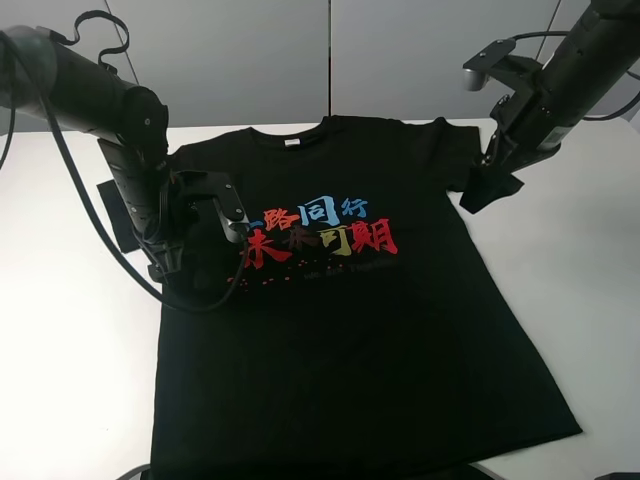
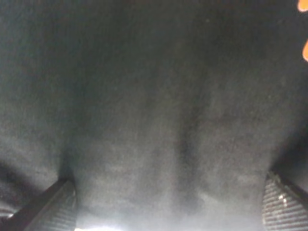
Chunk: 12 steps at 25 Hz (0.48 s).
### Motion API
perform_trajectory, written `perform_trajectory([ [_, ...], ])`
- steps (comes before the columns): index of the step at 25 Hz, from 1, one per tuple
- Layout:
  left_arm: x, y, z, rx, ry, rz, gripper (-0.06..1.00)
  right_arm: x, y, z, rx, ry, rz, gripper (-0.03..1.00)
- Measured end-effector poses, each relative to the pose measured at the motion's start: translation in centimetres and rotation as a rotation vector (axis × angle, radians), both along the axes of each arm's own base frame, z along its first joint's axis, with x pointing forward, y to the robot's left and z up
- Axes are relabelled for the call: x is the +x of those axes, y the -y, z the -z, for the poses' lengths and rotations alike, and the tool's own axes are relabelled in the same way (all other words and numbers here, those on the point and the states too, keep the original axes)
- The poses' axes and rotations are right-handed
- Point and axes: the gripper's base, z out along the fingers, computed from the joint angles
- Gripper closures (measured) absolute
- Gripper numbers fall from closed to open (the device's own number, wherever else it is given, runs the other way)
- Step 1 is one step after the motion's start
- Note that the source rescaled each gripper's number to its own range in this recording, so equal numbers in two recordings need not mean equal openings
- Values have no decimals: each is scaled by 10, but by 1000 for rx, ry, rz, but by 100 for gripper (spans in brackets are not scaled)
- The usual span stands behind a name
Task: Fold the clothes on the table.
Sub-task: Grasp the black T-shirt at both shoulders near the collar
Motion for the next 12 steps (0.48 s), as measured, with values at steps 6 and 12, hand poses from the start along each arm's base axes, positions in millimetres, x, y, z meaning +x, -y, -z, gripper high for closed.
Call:
perform_trajectory([
  [6,2,0,2,6,7,4,13,0,0,0,0,2,0,4],
  [12,2,-1,3,28,6,14,90,1,0,0,0,8,2,4],
])
